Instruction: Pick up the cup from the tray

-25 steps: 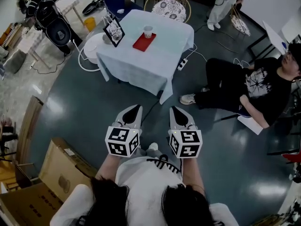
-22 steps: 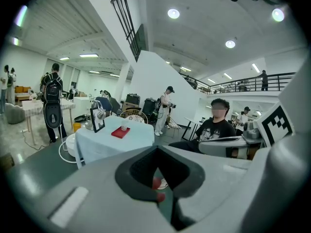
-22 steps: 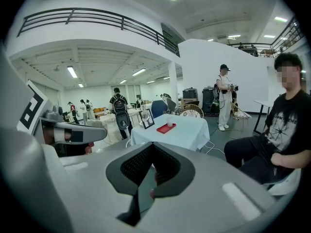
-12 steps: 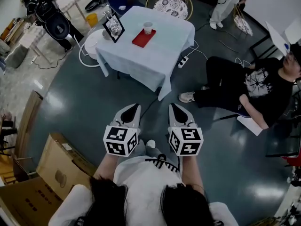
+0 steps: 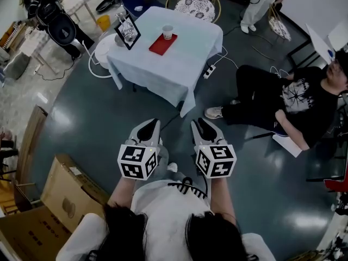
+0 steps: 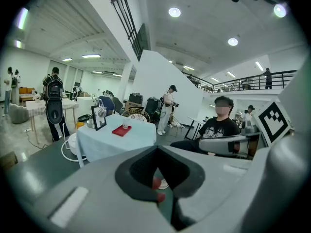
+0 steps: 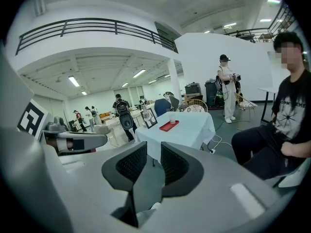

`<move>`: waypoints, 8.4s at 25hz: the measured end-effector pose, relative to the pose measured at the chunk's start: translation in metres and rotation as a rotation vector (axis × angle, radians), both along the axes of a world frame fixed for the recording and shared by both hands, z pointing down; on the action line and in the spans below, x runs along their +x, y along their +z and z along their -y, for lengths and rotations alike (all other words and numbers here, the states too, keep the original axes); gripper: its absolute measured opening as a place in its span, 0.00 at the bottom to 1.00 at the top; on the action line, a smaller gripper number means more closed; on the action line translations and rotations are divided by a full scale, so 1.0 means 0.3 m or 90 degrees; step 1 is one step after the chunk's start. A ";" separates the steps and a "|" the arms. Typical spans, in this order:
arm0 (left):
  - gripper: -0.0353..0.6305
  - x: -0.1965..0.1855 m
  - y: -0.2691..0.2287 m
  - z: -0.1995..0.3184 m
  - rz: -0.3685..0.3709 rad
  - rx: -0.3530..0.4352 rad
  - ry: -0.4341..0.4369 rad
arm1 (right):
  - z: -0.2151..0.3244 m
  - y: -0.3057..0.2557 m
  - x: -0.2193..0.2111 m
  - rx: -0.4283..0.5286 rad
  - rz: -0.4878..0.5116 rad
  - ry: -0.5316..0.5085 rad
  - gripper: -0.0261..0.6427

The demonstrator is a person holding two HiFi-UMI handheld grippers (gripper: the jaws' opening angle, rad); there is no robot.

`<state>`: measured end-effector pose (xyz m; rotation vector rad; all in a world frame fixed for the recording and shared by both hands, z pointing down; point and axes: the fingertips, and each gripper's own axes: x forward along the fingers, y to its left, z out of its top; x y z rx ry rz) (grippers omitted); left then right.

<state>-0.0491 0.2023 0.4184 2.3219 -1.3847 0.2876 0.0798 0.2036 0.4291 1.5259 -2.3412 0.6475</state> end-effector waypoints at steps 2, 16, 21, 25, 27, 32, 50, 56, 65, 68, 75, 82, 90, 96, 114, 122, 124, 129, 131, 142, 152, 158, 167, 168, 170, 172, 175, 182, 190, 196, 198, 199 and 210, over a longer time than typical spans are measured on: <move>0.06 0.003 0.010 0.018 0.005 -0.004 0.005 | 0.020 0.009 0.001 -0.004 -0.003 -0.002 0.20; 0.06 -0.002 0.007 0.294 -0.012 -0.011 0.005 | 0.253 0.011 -0.021 -0.009 -0.012 -0.018 0.25; 0.06 -0.032 0.019 0.434 0.012 -0.012 0.005 | 0.384 0.022 -0.023 -0.021 -0.017 -0.001 0.25; 0.06 -0.039 0.006 0.546 0.085 0.023 0.039 | 0.484 0.008 -0.038 -0.020 -0.032 0.012 0.25; 0.06 -0.048 -0.007 0.598 0.067 0.020 0.042 | 0.535 -0.001 -0.057 -0.021 -0.037 0.014 0.26; 0.06 -0.087 -0.015 0.716 0.041 0.015 0.057 | 0.648 -0.001 -0.113 -0.025 -0.039 0.026 0.27; 0.06 -0.247 -0.065 1.046 0.022 0.027 0.046 | 1.017 -0.163 -0.252 0.126 -0.012 0.025 0.53; 0.06 -0.278 -0.024 1.146 0.019 0.014 0.009 | 1.166 -0.152 -0.258 0.132 -0.015 -0.007 0.58; 0.06 -0.240 0.029 1.354 0.027 -0.007 -0.012 | 1.404 -0.066 -0.285 0.100 -0.019 -0.062 0.62; 0.06 -0.222 0.051 1.430 0.013 -0.014 -0.022 | 1.470 -0.039 -0.282 0.092 -0.032 -0.074 0.62; 0.06 -0.190 0.114 1.579 -0.022 -0.048 -0.067 | 1.623 0.065 -0.321 0.077 -0.056 -0.142 0.64; 0.06 -0.179 0.238 1.722 0.008 -0.071 -0.085 | 1.796 0.168 -0.329 0.073 -0.056 -0.146 0.65; 0.06 -0.193 0.374 1.821 0.039 -0.093 -0.105 | 1.914 0.339 -0.350 0.054 -0.074 -0.171 0.70; 0.06 -0.177 0.476 1.890 0.039 -0.111 -0.108 | 1.998 0.450 -0.381 0.039 -0.072 -0.178 0.71; 0.06 -0.231 0.577 1.991 0.006 -0.141 -0.165 | 2.115 0.594 -0.418 0.018 -0.107 -0.205 0.59; 0.06 -0.214 0.536 1.990 0.004 -0.126 -0.154 | 2.081 0.500 -0.406 0.046 -0.093 -0.203 0.59; 0.06 -0.188 0.515 1.989 0.002 -0.119 -0.143 | 2.072 0.473 -0.378 0.052 -0.089 -0.190 0.59; 0.06 -0.091 0.480 1.981 -0.002 -0.103 -0.102 | 2.044 0.426 -0.270 0.067 -0.095 -0.147 0.59; 0.06 -0.041 0.480 1.970 -0.004 -0.103 -0.081 | 2.024 0.427 -0.216 0.066 -0.098 -0.128 0.59; 0.06 0.200 0.522 1.916 0.022 -0.111 0.012 | 1.904 0.525 0.045 0.048 -0.114 -0.073 0.58; 0.06 0.273 0.564 1.925 0.040 -0.111 0.039 | 1.871 0.584 0.123 0.073 -0.081 -0.037 0.58; 0.06 0.277 0.582 1.914 0.038 -0.122 0.035 | 1.836 0.594 0.113 0.069 -0.098 -0.059 0.61; 0.06 0.249 0.514 1.896 0.011 -0.115 0.026 | 1.856 0.409 0.116 0.131 -0.075 -0.049 0.73; 0.06 0.246 0.492 1.888 0.011 -0.110 0.027 | 1.850 0.389 0.112 0.133 -0.076 -0.047 0.72; 0.06 0.241 0.442 1.866 0.015 -0.098 0.032 | 1.827 0.346 0.104 0.132 -0.070 -0.039 0.72; 0.06 0.232 0.388 1.845 0.016 -0.085 0.036 | 1.800 0.299 0.093 0.132 -0.057 -0.032 0.72; 0.06 0.221 0.320 1.824 0.005 -0.061 0.031 | 1.776 0.229 0.079 0.146 -0.068 -0.037 0.72; 0.06 0.201 0.144 1.694 0.009 -0.002 0.051 | 1.652 0.080 0.004 0.163 -0.088 -0.057 0.68; 0.06 0.151 0.000 1.547 -0.027 0.034 0.039 | 1.494 -0.056 -0.063 0.183 -0.095 -0.026 0.43; 0.06 0.121 -0.073 1.435 -0.028 0.071 0.055 | 1.371 -0.125 -0.062 0.201 -0.080 0.043 0.23; 0.06 0.099 -0.094 1.402 -0.026 0.080 0.053 | 1.331 -0.142 -0.079 0.205 -0.087 0.051 0.20; 0.06 0.091 -0.102 1.383 -0.027 0.081 0.052 | 1.310 -0.153 -0.085 0.206 -0.087 0.054 0.18; 0.06 0.054 -0.171 1.189 -0.028 0.111 0.081 | 1.150 -0.222 -0.134 0.215 -0.099 0.090 0.07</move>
